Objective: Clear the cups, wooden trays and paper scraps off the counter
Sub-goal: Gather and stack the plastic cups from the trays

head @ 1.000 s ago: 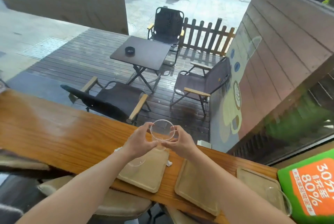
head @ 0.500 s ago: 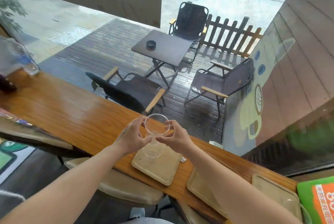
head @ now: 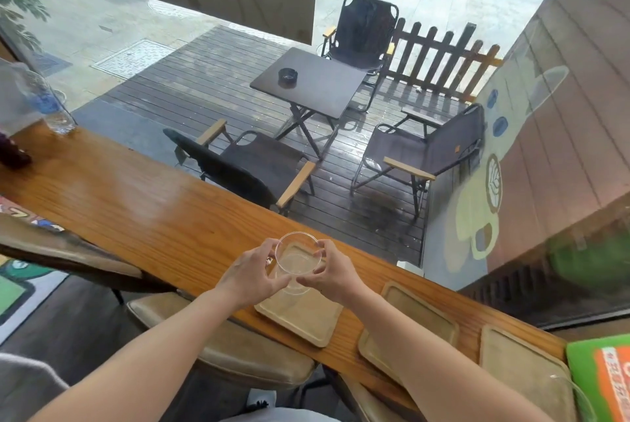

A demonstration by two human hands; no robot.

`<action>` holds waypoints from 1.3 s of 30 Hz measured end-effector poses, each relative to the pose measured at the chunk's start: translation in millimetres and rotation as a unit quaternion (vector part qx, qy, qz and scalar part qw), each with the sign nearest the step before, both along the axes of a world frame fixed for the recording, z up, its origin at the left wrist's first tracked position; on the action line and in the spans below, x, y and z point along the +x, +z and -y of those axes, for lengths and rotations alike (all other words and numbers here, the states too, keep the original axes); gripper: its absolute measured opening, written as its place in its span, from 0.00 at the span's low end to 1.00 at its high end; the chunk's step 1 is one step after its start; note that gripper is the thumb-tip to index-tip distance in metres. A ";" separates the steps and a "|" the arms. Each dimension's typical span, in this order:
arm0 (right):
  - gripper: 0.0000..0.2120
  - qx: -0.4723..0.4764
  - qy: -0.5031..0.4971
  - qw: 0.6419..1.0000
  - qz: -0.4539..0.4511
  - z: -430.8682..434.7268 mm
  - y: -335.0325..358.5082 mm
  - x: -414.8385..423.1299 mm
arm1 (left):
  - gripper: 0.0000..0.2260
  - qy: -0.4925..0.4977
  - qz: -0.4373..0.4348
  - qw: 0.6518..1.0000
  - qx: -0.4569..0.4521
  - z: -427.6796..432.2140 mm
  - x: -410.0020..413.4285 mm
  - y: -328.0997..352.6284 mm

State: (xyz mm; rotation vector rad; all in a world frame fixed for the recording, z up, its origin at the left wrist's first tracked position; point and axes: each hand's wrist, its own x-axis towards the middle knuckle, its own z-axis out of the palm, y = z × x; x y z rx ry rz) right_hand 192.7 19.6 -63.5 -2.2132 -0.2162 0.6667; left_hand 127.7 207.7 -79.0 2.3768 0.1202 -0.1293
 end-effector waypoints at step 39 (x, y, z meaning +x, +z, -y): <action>0.16 -0.100 -0.011 0.995 -0.015 2.8 -25.7 -15.7 | 0.16 -0.030 -0.190 0.974 0.121 21.5 4.8 -12.9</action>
